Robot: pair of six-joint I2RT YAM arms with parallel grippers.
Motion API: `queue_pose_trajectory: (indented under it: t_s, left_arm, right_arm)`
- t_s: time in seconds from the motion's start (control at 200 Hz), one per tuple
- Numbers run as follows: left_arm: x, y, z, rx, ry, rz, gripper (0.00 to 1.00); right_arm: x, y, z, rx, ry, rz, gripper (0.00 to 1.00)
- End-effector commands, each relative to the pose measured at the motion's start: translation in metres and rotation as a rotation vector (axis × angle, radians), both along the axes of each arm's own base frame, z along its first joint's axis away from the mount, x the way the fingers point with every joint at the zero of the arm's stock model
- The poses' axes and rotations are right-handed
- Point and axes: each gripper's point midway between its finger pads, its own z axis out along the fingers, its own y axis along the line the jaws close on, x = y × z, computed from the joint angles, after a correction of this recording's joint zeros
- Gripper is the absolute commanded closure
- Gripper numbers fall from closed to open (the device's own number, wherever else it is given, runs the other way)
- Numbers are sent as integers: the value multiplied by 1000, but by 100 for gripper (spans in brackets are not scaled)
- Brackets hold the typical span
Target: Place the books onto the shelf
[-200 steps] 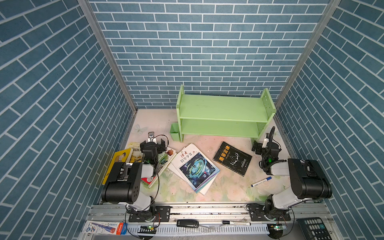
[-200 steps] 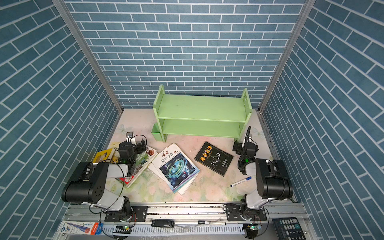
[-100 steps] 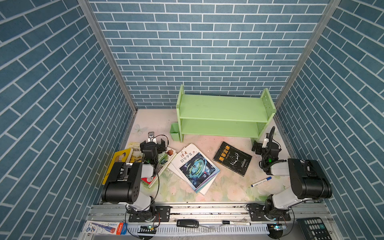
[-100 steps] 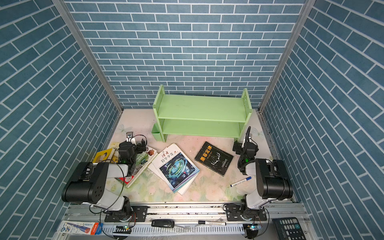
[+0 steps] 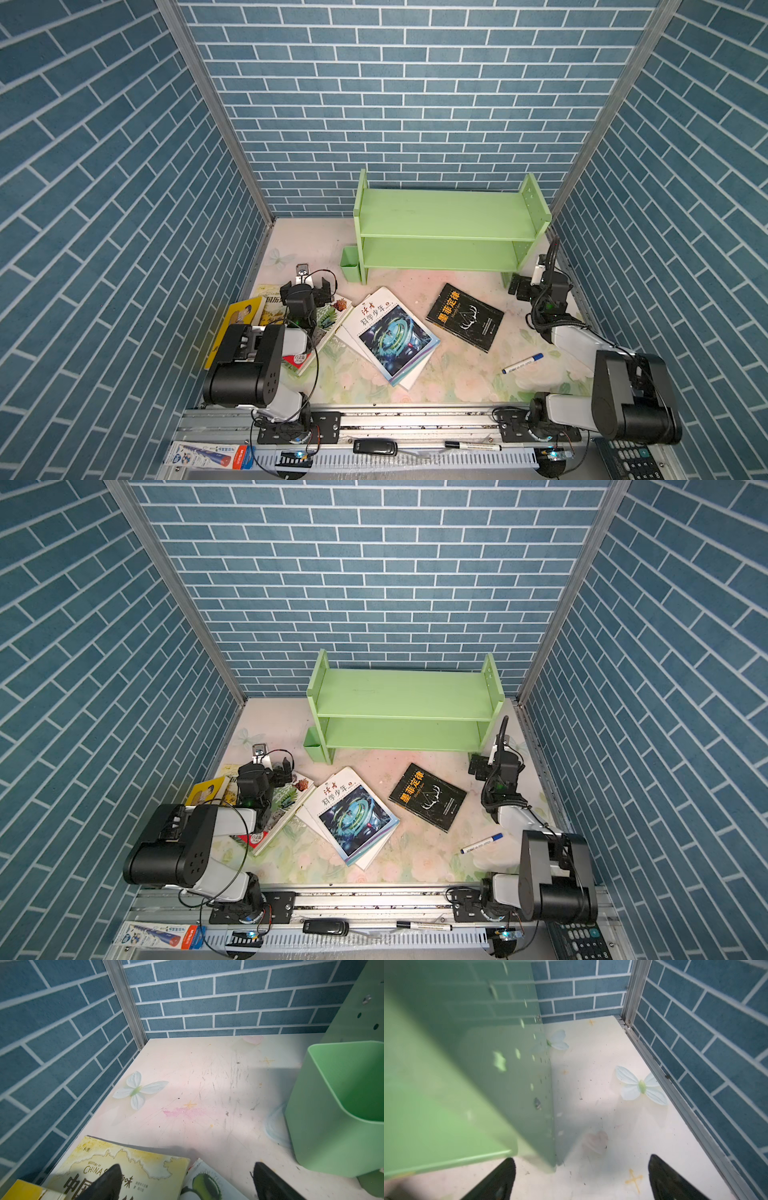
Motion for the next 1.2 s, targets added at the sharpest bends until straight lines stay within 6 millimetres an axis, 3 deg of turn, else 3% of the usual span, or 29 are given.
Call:
queue_pose_trajectory:
  t_s: [0.0,0.255,0.395,0.56,0.64,0.715,0.975,1.07,1.195]
  left_arm:
    - [0,-2,-1,5,3,-9,0]
    - [1,-5,2,5,0,-24,0]
    - [-1,-10,34,-8,46,-45,0]
    - [-19,-17,72,-241,163,21,0]
    - [-32,-40,73,-389,209,-22,0]
    - [-44,-59,87,-485,214,-41,0]
    - [-113,-134,110,-700,265,-205,0]
    - [-134,-161,92,-794,323,-257,0]
    - [-147,-203,91,-895,347,-359,0]
  right_arm:
    - [-13,24,13,206,98,34,1]
    - [-42,96,42,427,124,176,1]
    - [-56,116,47,551,140,197,1]
    - [-69,133,52,652,140,213,1]
    - [-73,143,56,694,148,227,1]
    - [-76,155,59,735,159,248,1]
    - [-94,216,64,875,206,350,1]
    - [-101,242,77,859,165,413,1]
    - [-103,259,91,888,127,493,1]
